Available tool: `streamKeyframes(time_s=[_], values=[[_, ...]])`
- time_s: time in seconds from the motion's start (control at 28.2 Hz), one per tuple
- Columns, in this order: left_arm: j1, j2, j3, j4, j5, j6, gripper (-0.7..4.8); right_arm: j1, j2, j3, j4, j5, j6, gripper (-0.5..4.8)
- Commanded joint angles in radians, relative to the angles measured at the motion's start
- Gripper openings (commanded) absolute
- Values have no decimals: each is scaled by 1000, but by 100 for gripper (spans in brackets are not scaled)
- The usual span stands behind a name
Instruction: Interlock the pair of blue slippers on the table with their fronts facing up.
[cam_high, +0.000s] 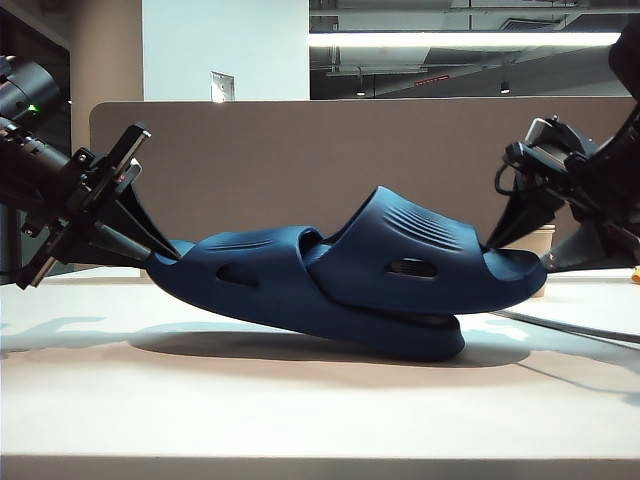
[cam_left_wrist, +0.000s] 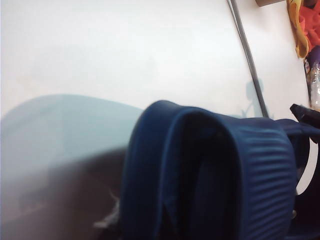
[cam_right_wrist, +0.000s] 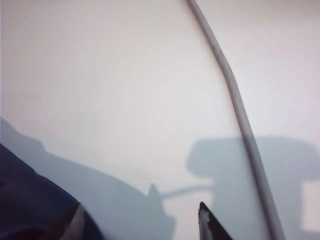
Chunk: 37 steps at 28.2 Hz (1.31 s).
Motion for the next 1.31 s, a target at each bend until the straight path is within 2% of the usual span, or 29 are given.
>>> streamKeyframes(time_s=[0.04, 0.14, 0.32, 0.53, 0.78, 1.17, 1.31], values=[[-1, -4, 2, 5, 1, 9, -2, -35, -7, 3, -19, -2, -25, 278], [-1, -4, 2, 3, -23, 28, -3, -67, -22, 3, -19, -3, -26, 237], [-1, -4, 2, 5, -79, 51, -2, -90, -93, 3, -11, -10, -53, 238], [-2, -4, 2, 4, -182, 88, -2, -86, -242, 3, -16, -76, -63, 237], [-2, -4, 2, -8, -246, 91, -2, -86, -395, 3, -77, -80, -63, 237], [-3, -4, 2, -27, -352, 114, 0, -86, -478, 3, -176, -112, -64, 237], [-3, -4, 2, -31, -354, 114, 62, -86, -478, 3, -203, -132, -63, 237]])
